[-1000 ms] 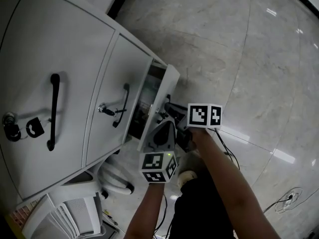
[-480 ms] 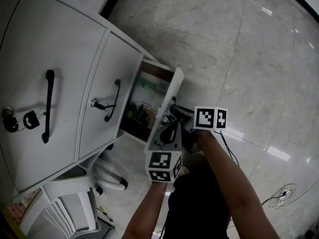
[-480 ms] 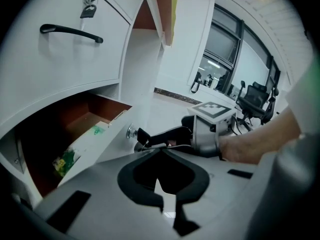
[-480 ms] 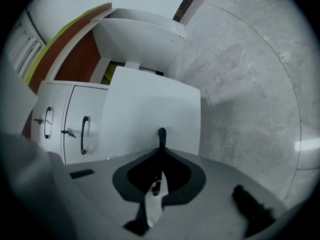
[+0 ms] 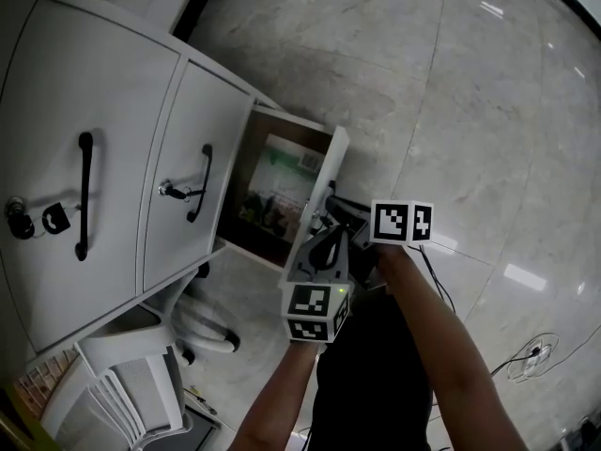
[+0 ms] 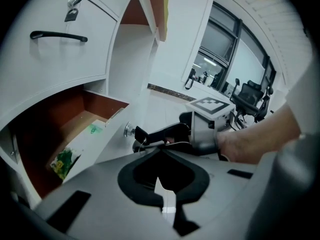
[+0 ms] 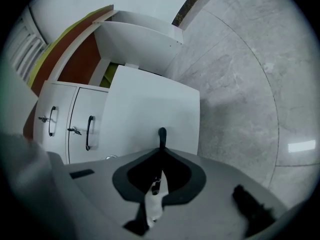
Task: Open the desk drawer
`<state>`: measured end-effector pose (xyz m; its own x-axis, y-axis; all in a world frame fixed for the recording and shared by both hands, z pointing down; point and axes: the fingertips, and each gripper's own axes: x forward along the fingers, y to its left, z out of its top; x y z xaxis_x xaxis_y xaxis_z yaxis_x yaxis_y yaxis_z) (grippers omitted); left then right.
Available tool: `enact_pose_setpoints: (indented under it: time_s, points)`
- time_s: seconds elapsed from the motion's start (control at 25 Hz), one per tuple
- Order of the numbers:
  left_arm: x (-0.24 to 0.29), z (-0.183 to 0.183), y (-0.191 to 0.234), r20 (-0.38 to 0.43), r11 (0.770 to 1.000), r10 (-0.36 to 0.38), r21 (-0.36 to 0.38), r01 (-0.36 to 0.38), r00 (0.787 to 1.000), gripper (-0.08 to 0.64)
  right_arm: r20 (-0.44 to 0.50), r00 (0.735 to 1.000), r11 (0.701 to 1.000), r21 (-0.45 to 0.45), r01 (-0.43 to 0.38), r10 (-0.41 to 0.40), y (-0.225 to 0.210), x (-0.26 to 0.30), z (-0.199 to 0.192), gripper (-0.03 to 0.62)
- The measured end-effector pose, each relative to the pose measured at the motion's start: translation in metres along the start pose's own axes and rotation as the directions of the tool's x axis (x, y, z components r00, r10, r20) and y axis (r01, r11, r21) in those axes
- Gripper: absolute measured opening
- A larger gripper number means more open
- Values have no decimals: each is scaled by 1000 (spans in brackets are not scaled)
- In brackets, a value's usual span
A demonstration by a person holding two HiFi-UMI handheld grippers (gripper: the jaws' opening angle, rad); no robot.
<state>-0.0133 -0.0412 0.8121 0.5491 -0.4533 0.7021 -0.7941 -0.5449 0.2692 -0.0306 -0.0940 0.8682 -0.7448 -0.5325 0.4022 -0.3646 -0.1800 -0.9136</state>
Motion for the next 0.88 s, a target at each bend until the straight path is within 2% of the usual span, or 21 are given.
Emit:
enact_pose_setpoints:
  time_s: [0.12, 0.24, 0.44, 0.6, 0.68, 0.72, 0.88]
  points:
    - [-1, 0, -19, -24, 995, -43, 85, 45, 999, 9, 9, 1000, 1000, 13, 23, -24, -8, -14, -2, 23]
    - [0, -5, -27, -28, 993, -53, 107, 56, 998, 9, 9, 1000, 1000, -3, 29, -29, -14, -19, -4, 23]
    - [3, -8, -29, -24, 995, -63, 80, 65, 998, 9, -8, 999, 998, -39, 51, -51, -18, -21, -4, 32]
    - [4, -15, -42, -43, 992, -129, -9, 129, 991, 9, 10, 990, 986, -82, 143, -143, -30, -37, 1, 54]
    - [4, -19, -45, -57, 992, -122, -37, 120, 991, 9, 30, 983, 980, -69, 185, -183, -36, -48, 3, 57]
    - [3, -20, -44, -67, 994, -109, -38, 107, 992, 9, 40, 980, 979, -53, 196, -194, -37, -54, 4, 21]
    - [-7, -10, -44, -77, 995, -88, -56, 83, 993, 9, 53, 980, 981, -37, 192, -190, -24, -74, 5, 28]
